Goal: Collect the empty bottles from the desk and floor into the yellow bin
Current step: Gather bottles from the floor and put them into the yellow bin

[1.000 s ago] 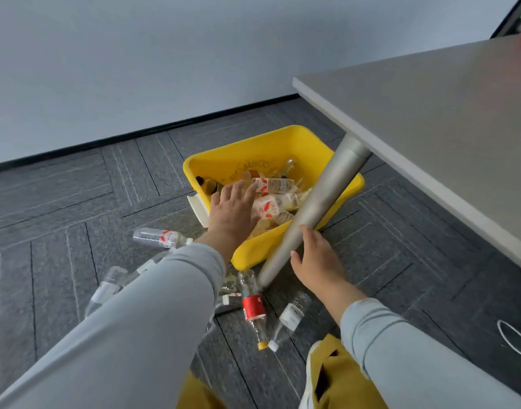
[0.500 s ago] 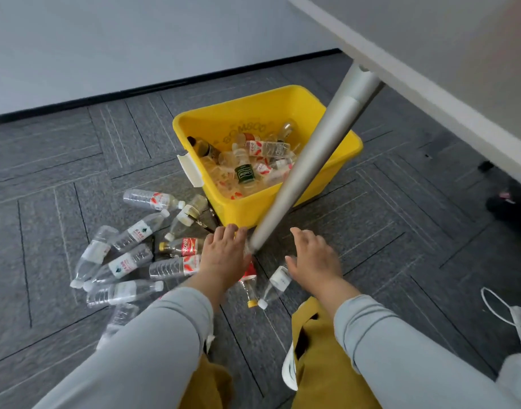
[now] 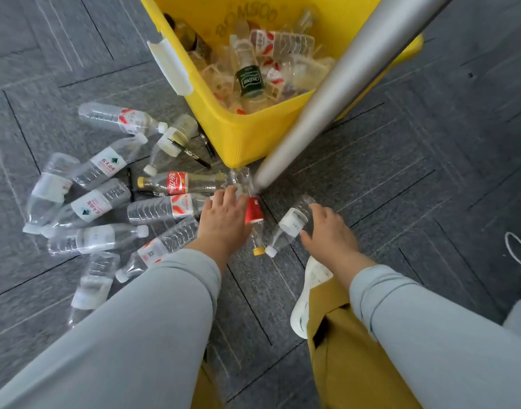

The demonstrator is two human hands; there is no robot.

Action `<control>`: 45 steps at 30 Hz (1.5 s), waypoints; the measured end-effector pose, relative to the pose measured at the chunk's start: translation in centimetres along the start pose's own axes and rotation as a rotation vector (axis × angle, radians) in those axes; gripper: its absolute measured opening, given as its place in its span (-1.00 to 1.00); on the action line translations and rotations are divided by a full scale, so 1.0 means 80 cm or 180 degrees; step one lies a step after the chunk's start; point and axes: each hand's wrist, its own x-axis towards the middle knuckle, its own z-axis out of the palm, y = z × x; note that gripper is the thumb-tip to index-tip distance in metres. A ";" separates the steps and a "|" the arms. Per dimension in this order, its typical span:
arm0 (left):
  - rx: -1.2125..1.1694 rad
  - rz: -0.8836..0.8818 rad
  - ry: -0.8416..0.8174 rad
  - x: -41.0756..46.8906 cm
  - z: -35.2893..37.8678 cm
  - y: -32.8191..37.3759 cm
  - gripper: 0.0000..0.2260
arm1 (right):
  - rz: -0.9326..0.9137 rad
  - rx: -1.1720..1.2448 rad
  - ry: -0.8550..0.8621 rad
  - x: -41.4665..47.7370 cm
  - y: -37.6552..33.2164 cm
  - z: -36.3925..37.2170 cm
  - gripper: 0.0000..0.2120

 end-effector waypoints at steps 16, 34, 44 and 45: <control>-0.0073 -0.0144 -0.0285 0.048 0.128 -0.043 -0.38 | 0.1146 0.1509 0.0139 0.110 -0.012 0.167 -0.08; -0.0059 -0.0012 -0.0716 0.064 0.152 -0.032 -0.42 | 0.1309 0.2313 0.0988 0.136 0.026 0.180 -0.15; -0.0085 0.0128 -0.1201 0.100 0.206 0.019 -0.35 | 0.0543 0.2429 0.1113 0.133 0.048 0.206 -0.24; -0.0062 0.0083 -0.1224 0.104 0.210 0.021 -0.33 | 0.0509 0.2425 0.1096 0.134 0.049 0.208 -0.23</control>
